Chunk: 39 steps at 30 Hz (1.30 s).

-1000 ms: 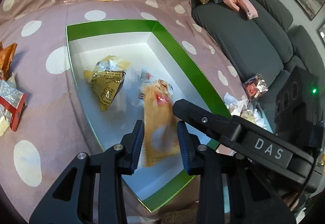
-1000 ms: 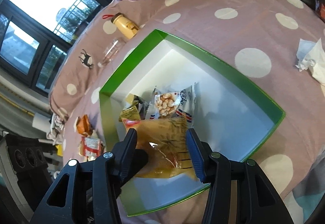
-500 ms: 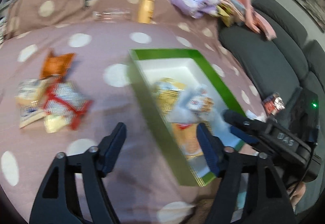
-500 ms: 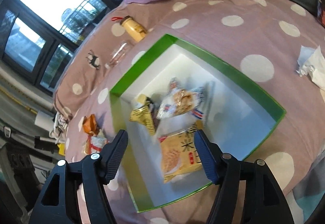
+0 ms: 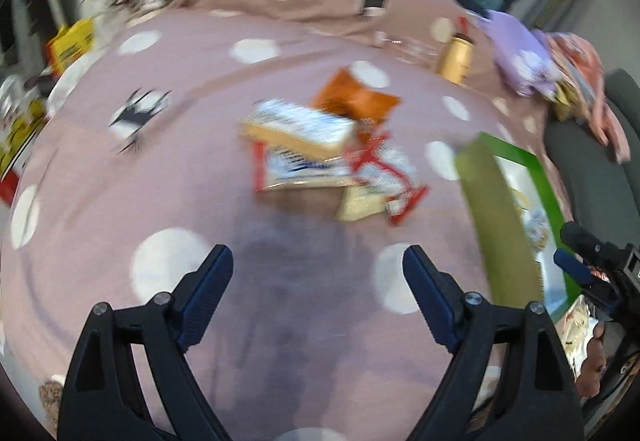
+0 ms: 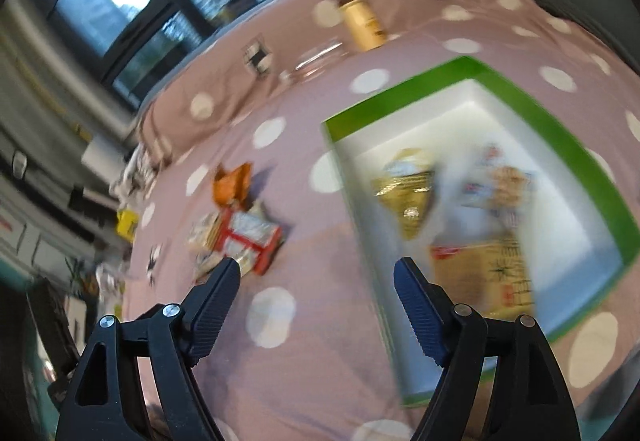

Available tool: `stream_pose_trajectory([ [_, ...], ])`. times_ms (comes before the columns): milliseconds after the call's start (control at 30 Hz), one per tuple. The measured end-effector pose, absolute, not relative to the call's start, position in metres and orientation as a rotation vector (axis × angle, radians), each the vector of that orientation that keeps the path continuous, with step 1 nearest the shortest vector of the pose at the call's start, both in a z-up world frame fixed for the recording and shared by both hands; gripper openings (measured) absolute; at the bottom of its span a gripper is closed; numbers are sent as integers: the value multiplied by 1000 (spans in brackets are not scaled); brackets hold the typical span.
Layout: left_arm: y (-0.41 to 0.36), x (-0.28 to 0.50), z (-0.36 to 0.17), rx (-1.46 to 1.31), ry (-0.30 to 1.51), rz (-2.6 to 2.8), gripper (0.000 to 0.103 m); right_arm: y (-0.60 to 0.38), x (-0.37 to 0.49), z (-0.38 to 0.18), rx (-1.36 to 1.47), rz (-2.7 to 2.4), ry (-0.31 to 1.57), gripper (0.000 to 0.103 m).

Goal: Organize snacks
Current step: 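Grasp the red-white snack packet on the bed with the right gripper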

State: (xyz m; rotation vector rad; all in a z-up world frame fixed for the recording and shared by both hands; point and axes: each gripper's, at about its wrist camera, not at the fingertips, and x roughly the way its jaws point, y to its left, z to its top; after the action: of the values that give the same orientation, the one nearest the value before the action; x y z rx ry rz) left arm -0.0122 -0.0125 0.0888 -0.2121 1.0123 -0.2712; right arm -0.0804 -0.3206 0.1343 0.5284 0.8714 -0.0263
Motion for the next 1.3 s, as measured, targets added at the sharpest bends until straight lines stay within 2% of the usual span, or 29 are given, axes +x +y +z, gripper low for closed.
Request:
stream_pose_trajectory([
  [333, 36, -23, 67, -298, 1062, -210, 87, -227, 21, 106, 314, 111, 1063, 80],
  [467, 41, -29, 66, -302, 1064, -225, 87, -200, 62, 89, 145, 141, 1146, 80],
  [767, 43, -34, 60, -310, 1080, -239, 87, -194, 90, 57, 76, 178, 1264, 79],
  [900, 40, -34, 59, -307, 1082, -244, 87, -202, 74, 63, 83, 154, 1214, 42],
  [1000, 36, -33, 59, -302, 1089, -247, 87, -214, 60, 71, 158, 193, 1202, 26],
  [1100, 32, -33, 58, -302, 1092, -253, 87, -217, 41, 78, 181, 216, 1168, 22],
  [1300, 25, -32, 56, -294, 1105, -260, 87, -216, 5, 88, 288, 283, 1138, 20],
])
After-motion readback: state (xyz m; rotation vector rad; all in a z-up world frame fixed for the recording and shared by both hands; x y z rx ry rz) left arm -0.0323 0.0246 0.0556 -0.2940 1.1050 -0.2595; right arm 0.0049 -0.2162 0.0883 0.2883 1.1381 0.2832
